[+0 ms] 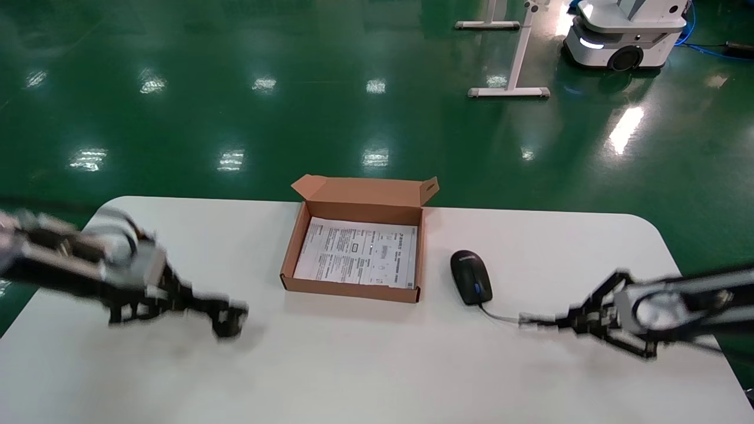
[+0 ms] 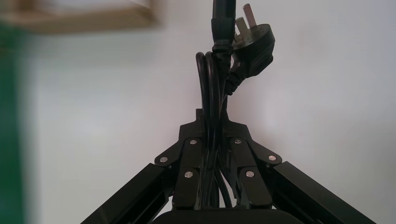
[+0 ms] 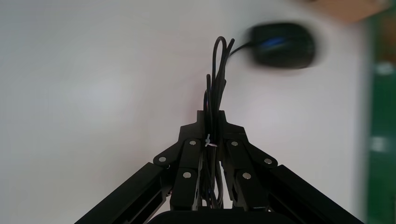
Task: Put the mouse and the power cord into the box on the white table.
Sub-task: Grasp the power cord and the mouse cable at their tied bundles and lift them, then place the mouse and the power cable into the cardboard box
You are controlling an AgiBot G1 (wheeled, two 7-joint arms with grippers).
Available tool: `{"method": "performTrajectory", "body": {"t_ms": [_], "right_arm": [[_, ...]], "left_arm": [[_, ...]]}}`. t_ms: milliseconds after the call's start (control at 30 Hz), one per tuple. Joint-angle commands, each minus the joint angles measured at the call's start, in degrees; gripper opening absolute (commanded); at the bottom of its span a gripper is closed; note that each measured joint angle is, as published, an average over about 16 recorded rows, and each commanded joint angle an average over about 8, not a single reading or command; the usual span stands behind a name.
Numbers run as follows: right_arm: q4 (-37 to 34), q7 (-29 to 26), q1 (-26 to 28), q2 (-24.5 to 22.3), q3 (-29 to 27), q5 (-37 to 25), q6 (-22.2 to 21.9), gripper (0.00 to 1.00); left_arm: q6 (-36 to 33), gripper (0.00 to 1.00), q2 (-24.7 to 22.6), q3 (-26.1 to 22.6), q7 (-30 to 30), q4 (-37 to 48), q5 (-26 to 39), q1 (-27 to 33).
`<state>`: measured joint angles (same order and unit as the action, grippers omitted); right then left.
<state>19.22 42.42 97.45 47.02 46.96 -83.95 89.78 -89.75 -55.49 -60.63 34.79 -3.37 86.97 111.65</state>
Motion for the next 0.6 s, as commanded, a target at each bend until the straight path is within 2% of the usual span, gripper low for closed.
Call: {"method": "performTrajectory", "body": {"t_ms": [33, 133, 267, 433, 600], "right_arm": [[0.9, -0.2, 1.8, -1.0, -0.6, 1.0, 0.3, 0.0], [2.2, -1.5, 5.2, -0.5, -1.6, 2.6, -0.4, 0.0], [2.5, -2.7, 8.9, 2.8, -2.8, 4.3, -3.1, 0.0], [0.4, -2.7, 11.5, 9.5, -4.1, 5.7, -8.1, 0.0], [-2.8, -1.3, 12.8, 15.7, -4.9, 6.8, -11.4, 0.0]], "left_arm": [[-0.8, 0.0, 1.1, 0.5, -1.1, -0.1, -1.0, 2.4], [1.3, 0.0, 2.1, 3.0, -5.6, 1.3, -4.6, 6.7], [6.8, 0.0, 1.2, 5.9, -9.8, 2.5, -8.9, 10.8], [12.7, 0.0, -2.0, 7.5, -9.7, 0.8, -11.1, 13.0], [14.1, 0.0, -3.6, 8.1, -8.9, -0.4, -11.9, 13.2]]}}
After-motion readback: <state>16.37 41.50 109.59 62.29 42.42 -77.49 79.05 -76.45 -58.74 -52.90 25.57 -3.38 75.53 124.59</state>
